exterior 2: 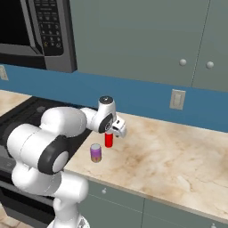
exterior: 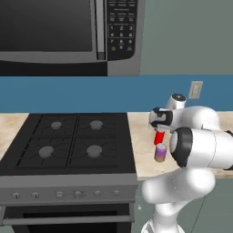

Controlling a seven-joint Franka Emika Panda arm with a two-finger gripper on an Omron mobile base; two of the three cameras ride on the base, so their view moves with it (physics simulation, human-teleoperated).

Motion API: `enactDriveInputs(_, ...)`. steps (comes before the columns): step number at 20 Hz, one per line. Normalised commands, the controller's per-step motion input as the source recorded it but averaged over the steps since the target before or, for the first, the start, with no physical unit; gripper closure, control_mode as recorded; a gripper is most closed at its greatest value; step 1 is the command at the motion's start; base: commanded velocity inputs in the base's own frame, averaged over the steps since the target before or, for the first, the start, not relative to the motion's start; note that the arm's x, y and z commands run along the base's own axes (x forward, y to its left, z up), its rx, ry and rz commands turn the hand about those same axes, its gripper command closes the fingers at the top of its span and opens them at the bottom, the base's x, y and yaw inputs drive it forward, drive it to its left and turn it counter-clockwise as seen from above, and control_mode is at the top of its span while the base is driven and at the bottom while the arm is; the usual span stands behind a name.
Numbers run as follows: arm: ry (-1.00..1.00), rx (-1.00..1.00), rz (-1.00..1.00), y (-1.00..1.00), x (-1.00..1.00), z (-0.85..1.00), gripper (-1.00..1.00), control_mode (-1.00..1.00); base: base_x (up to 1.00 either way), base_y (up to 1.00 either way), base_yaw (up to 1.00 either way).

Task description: Four empty soda cans are scattered around the kitchen. Gather all the cans and cluster them next to the stove for recycling.

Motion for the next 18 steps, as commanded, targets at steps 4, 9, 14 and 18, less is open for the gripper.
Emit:
enactDriveInputs(4,-0.04,-0.05,0.00,0.07,-0.06,0.32,-1.00,-1.00,0.00,0.00,0.00)
enactDriveInputs(9,-0.07,-0.01,0.00,0.03,-0.09,0.32,-1.00,-1.00,0.00,0.00,0.00)
enactDriveInputs(14,-0.04,0.00,0.00,0.05,-0.23,0.25,-1.00,-1.00,0.00,0.00,0.00)
enactDriveInputs(18,0.00,0.00,0.00,0.18,-0.30,0.14,-1.00,-1.00,0.00,0.00,0.00)
